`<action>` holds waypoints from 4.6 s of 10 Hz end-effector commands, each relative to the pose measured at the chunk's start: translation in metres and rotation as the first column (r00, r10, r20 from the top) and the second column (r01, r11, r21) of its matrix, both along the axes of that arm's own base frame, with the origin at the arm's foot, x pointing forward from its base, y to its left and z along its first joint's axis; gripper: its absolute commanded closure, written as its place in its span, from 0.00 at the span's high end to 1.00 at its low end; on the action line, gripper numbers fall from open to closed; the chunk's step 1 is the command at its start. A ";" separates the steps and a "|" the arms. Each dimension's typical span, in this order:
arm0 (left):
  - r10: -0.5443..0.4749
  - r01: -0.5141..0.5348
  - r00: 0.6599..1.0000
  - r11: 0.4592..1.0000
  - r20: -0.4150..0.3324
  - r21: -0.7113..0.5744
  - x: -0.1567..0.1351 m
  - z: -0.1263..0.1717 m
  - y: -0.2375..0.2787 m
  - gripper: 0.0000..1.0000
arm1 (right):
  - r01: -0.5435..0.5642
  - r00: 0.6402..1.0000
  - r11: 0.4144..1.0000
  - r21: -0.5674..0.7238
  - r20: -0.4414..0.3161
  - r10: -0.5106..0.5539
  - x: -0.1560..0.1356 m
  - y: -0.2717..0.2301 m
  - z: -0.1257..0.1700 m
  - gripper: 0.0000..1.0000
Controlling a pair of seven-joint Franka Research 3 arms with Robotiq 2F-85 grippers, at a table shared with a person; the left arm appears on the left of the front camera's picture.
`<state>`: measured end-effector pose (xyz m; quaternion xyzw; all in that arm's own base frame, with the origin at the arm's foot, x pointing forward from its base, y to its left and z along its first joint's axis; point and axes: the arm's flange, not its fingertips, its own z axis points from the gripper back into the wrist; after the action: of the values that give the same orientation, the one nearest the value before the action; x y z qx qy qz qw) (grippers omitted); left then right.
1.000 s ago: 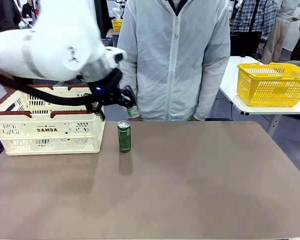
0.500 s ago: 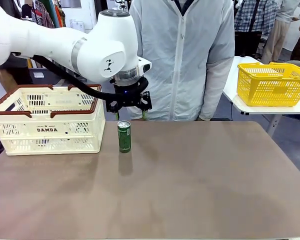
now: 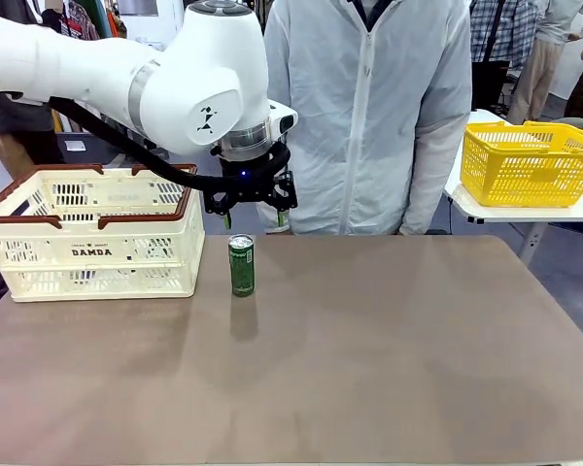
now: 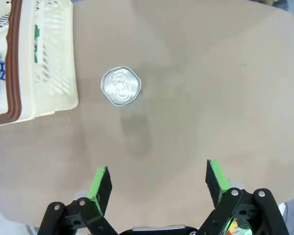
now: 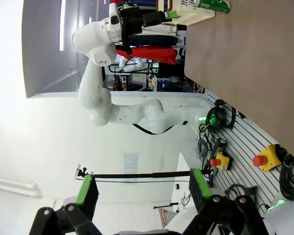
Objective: Place the drinks into the Shopping basket.
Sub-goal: Pick up one drink and place it into the Shopping basket.
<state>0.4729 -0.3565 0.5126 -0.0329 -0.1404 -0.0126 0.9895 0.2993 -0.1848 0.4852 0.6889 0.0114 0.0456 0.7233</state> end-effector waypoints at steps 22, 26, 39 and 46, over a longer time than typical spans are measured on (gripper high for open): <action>0.178 -0.162 0.939 0.984 -0.295 0.078 0.121 -0.110 0.029 0.00 | -0.010 1.000 1.000 -0.008 -0.017 0.010 -0.001 -0.005 0.006 1.00; -0.054 0.031 0.947 0.997 -0.318 -0.077 0.086 0.029 0.056 0.00 | -0.010 1.000 1.000 -0.008 -0.017 0.010 -0.001 -0.005 0.006 1.00; 0.346 -0.384 0.911 0.911 -0.225 -0.153 0.140 0.102 0.420 0.00 | -0.010 1.000 1.000 -0.008 -0.017 0.010 -0.001 -0.005 0.006 1.00; 0.234 -0.237 0.961 0.972 -0.146 -0.003 0.175 0.063 0.426 0.00 | -0.010 1.000 1.000 -0.008 -0.017 0.010 -0.001 -0.005 0.006 1.00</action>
<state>0.6314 0.0681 0.5852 -0.0583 -0.0683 0.1389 0.9862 0.2986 -0.1860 0.4850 0.6896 0.0102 0.0446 0.7227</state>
